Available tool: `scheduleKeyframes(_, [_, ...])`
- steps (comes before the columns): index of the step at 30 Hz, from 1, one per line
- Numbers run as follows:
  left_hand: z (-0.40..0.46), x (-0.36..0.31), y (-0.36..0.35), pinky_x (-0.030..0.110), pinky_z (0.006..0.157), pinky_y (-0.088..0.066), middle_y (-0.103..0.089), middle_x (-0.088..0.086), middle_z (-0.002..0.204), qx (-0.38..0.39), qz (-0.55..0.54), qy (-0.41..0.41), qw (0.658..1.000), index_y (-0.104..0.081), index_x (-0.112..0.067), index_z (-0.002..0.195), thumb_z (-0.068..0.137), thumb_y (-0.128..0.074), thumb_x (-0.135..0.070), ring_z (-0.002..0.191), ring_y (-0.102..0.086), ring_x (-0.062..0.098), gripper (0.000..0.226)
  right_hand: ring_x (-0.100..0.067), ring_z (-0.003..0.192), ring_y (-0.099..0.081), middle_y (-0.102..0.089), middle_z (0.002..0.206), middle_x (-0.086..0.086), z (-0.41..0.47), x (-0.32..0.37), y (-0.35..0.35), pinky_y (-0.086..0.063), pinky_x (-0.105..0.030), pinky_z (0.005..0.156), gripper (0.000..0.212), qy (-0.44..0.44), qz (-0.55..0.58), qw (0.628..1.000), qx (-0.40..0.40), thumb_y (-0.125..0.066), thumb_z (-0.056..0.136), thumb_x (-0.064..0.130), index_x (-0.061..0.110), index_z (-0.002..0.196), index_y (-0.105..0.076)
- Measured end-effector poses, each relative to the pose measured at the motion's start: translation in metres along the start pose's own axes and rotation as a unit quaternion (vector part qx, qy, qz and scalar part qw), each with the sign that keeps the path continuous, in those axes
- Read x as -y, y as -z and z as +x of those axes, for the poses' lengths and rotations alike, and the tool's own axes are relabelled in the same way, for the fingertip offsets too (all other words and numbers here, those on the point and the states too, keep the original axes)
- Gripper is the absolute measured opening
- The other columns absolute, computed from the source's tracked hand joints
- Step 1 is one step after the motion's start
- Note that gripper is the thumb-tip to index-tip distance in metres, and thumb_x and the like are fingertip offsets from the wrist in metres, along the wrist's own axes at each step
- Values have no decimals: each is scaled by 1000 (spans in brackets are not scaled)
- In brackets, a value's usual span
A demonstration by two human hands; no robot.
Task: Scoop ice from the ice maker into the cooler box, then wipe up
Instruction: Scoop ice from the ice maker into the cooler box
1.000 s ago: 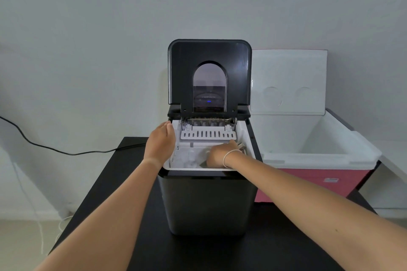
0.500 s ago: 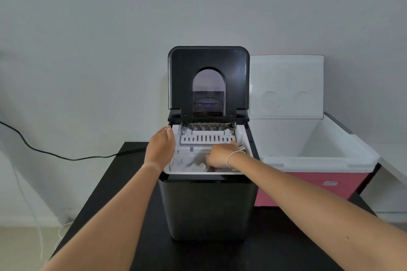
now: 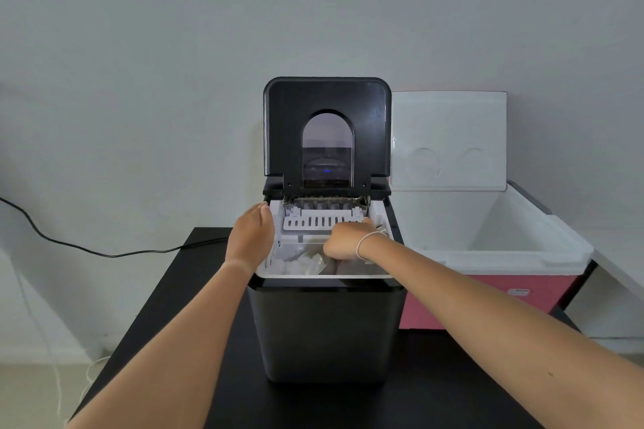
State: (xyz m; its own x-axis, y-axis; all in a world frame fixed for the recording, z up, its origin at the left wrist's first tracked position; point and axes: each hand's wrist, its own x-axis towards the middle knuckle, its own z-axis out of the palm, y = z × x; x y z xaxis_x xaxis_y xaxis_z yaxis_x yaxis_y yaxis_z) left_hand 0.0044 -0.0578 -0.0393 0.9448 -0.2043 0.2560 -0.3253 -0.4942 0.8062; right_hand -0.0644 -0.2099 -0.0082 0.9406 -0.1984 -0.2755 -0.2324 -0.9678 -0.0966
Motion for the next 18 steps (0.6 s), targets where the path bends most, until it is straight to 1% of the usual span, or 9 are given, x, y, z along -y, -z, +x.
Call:
scheduleKeyframes(1, [0, 0, 0, 29, 55, -32, -46, 10, 65, 0, -2, 1, 1000, -39, -5, 68, 98, -26, -17, 61, -40, 19, 34, -21, 74, -47, -48, 68, -1, 0, 0, 1, -32, -36, 86, 20, -1, 3, 1000, 2, -41, 84, 20, 16, 65, -44])
scheduleKeyframes(3, [1, 2, 0, 29, 56, -33, -48, 12, 67, 1, -3, 1, 1000, -43, -2, 71, 97, -26, -17, 62, -42, 20, 35, -18, 62, -41, -43, 63, -1, -2, 1, 4, -32, -31, 70, 19, -10, 13, 1000, 5, -42, 80, 17, 15, 61, -40])
scheduleKeyframes(5, [2, 2, 0, 29, 54, -31, -46, 12, 67, 2, -3, 0, 1000, -42, -1, 72, 97, -26, -16, 62, -40, 19, 34, -16, 54, -34, -37, 58, 0, -6, 1, 10, -26, -28, 57, 22, -18, 30, 999, 10, -44, 78, 13, 16, 57, -36])
scheduleKeyframes(6, [2, 2, 0, 29, 54, -30, -44, 11, 65, 2, -3, -1, 1000, -41, -2, 70, 97, -26, -16, 61, -39, 19, 33, -16, 52, -32, -34, 56, 0, -8, 0, 12, -23, -28, 54, 25, -20, 40, 999, 17, -44, 78, 11, 16, 55, -34])
scheduleKeyframes(11, [2, 5, 0, 32, 56, -30, -43, 10, 64, -3, -4, 2, 1000, -39, -3, 69, 97, -26, -19, 61, -38, 20, 34, -18, 50, -33, -37, 54, -3, -17, -3, 18, -24, -26, 52, 33, -23, 76, 996, 46, -44, 80, 3, 13, 50, -36])
scheduleKeyframes(14, [2, 4, 0, 33, 55, -29, -41, 8, 62, -3, -5, -4, 1000, -36, -5, 67, 97, -26, -18, 60, -36, 20, 34, -15, 48, -36, -41, 55, -4, -23, -8, 20, -27, -23, 45, 33, -27, 129, 991, 37, -45, 85, 3, 10, 53, -42])
scheduleKeyframes(18, [2, 4, -1, 34, 55, -29, -39, 7, 60, -5, -4, -12, 1000, -33, -7, 65, 97, -26, -18, 59, -36, 20, 34, -16, 48, -34, -40, 51, -4, -24, -16, 18, -24, -24, 45, 30, -56, 196, 979, 13, -43, 80, 1, 10, 52, -43])
